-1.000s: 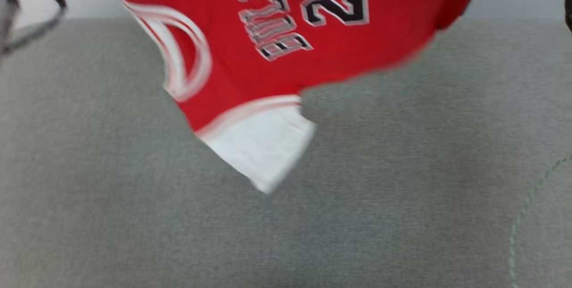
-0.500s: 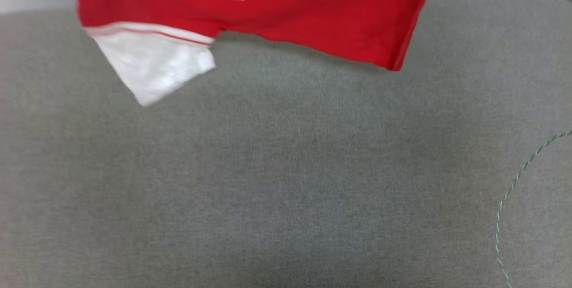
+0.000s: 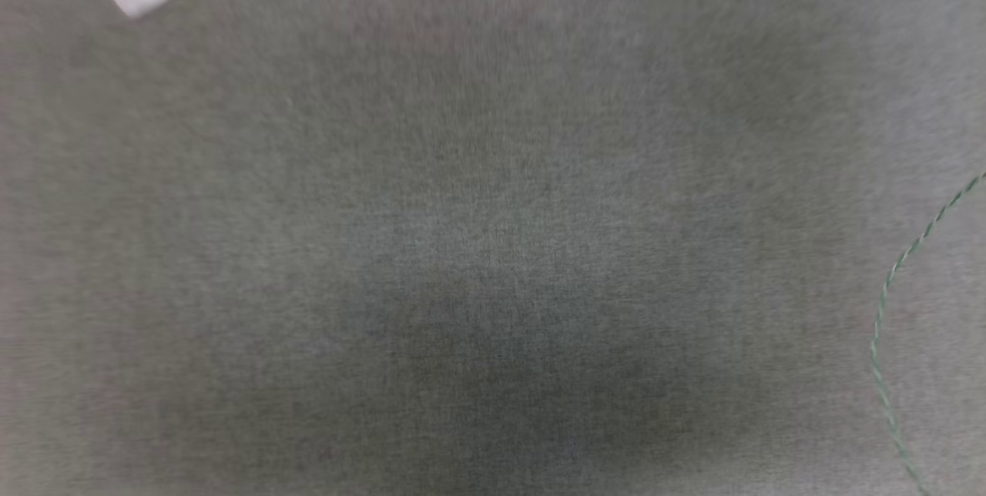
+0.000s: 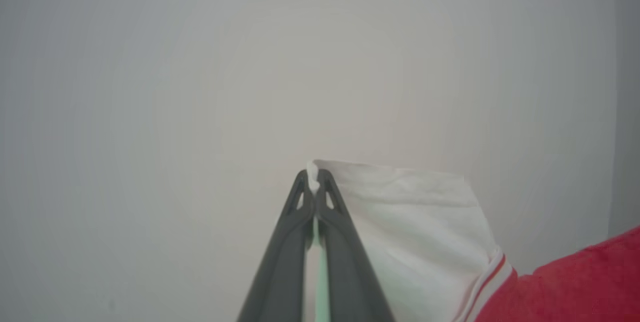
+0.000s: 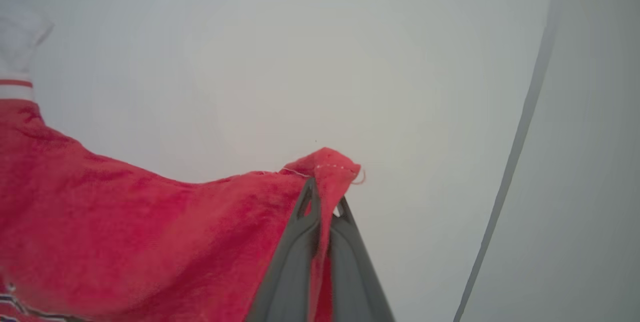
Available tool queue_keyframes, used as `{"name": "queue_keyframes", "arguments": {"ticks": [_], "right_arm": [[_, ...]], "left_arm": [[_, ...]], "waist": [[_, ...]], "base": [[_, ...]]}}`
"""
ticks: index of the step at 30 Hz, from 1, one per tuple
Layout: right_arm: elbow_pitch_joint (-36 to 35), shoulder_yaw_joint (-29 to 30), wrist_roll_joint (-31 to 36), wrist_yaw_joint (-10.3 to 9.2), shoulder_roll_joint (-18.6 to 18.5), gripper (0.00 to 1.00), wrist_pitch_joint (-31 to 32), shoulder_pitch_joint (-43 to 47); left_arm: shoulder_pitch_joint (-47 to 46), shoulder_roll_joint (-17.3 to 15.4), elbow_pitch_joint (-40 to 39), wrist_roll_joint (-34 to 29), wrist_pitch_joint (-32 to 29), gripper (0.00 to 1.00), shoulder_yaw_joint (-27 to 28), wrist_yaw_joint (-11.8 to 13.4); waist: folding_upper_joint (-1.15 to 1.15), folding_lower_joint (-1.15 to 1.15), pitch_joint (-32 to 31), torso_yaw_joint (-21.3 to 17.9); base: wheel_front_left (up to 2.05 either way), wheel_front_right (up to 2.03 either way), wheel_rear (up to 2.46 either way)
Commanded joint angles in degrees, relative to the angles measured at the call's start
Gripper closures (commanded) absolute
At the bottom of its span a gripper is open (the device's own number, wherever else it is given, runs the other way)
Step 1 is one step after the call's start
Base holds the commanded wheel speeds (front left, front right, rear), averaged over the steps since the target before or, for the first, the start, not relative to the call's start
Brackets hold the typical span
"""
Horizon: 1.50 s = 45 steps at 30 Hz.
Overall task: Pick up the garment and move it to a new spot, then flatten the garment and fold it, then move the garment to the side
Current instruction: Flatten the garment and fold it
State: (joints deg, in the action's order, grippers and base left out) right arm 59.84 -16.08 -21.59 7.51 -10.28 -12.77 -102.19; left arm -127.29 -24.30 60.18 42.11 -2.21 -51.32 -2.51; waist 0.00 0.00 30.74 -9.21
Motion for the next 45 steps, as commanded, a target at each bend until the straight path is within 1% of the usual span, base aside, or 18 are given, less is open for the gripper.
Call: {"name": "queue_keyframes", "arguments": {"ticks": [1,5,8,11,13,16,18,20,23,24,27,30,33,37,41,43,45], "right_arm": [[0.4,0.6,0.9,-0.05,0.4,1.0,-0.7,-0.9],[0.9,5.1,4.7,-0.05,0.5,1.0,-2.3,-3.2],[-4.2,10.9,8.8,-0.05,0.2,1.0,-2.4,-3.2],[-9.4,16.2,14.1,-0.05,1.9,1.0,-2.4,-0.8],[-10.5,19.4,16.6,-0.05,3.2,1.0,-2.3,0.6],[-11.0,21.7,19.3,-0.05,4.8,1.0,-2.4,1.4],[-10.1,21.8,20.3,-0.05,5.7,1.0,-2.4,2.1],[-8.3,21.5,19.9,-0.05,6.2,1.0,-2.4,2.9],[-4.0,19.6,18.6,-0.05,6.5,1.0,-2.4,3.7],[-2.8,18.1,18.6,-0.05,6.6,1.0,-2.4,4.0],[0.8,14.3,15.7,-0.05,6.6,1.0,-2.3,5.9],[3.2,10.0,11.8,-0.05,5.8,1.0,-1.4,9.7],[3.2,4.8,6.8,-0.05,4.9,1.0,0.5,14.1],[-1.4,-3.0,-1.1,-0.05,1.8,1.0,4.4,22.2],[-9.9,-9.8,-9.8,-0.06,-3.9,1.0,8.6,31.1],[-14.4,-11.7,-14.4,-0.05,-6.5,1.0,11.2,35.9],[-18.4,-13.2,-18.0,-0.05,-9.5,1.0,14.6,40.5]], "left_arm": [[-1.7,0.2,0.2,-0.7,0.8,1.0,0.0,0.3],[-6.4,2.2,1.7,-1.7,3.0,1.0,-0.3,0.1],[-10.3,4.2,2.7,-2.2,4.3,1.0,-0.6,-0.5],[-12.5,5.9,3.9,-2.3,6.3,1.0,-0.7,-1.3],[-13.2,7.5,4.9,-2.1,7.4,1.0,-0.8,-1.9],[-12.3,8.9,6.5,-1.8,8.2,1.0,-1.4,-3.1],[-10.9,8.9,7.7,-1.5,8.9,1.0,-1.6,-3.6],[-8.8,8.8,8.7,-1.1,9.4,1.0,-1.9,-4.1],[-4.6,8.2,9.9,0.3,10.1,1.0,-1.9,-4.6],[-3.0,7.9,10.1,0.5,10.2,1.0,-2.1,-4.7],[2.6,6.9,10.1,2.5,10.9,1.0,-2.0,-4.9],[10.9,6.2,7.9,4.1,10.7,1.0,-3.7,-5.0],[18.6,4.1,4.5,6.8,10.4,1.0,-4.9,-5.0],[30.0,1.2,0.3,10.7,9.8,1.0,-6.2,-4.9],[40.1,-2.5,-4.7,13.8,10.4,1.0,-7.1,-4.9],[45.1,-4.2,-7.2,14.6,10.8,1.0,-7.5,-4.9],[50.1,-5.2,-9.9,16.3,10.7,1.0,-7.4,-4.9]], "waist": [[0.0,0.0,7.8,-1.0],[0.0,0.0,11.4,-1.3],[0.0,0.0,14.1,-0.7],[0.0,0.0,15.7,-0.3],[0.0,0.0,16.3,0.2],[0.0,0.0,16.4,0.8],[0.0,0.0,16.0,1.1],[0.0,0.0,15.0,1.4],[0.0,0.0,12.7,2.0],[0.0,0.0,11.8,2.2],[0.0,0.0,8.7,3.0],[0.0,0.0,4.6,3.9],[0.0,0.0,-0.1,4.5],[0.0,0.0,-6.0,5.1],[0.0,0.0,-11.0,5.3],[0.0,0.0,-12.9,5.4],[0.0,0.0,-14.5,5.6]], "base": [[0.0,0.0,0.0],[0.0,0.0,0.0],[0.0,0.0,0.0],[0.0,0.0,0.0],[0.0,0.0,0.0],[0.0,0.0,0.0],[0.0,0.0,0.0],[0.0,0.0,0.0],[0.0,0.0,0.0],[0.0,0.0,0.0],[0.0,0.0,0.0],[0.0,0.0,0.0],[0.0,0.0,0.0],[0.0,0.0,0.0],[0.0,0.0,0.0],[0.0,0.0,0.0],[0.0,0.0,0.0]]}}
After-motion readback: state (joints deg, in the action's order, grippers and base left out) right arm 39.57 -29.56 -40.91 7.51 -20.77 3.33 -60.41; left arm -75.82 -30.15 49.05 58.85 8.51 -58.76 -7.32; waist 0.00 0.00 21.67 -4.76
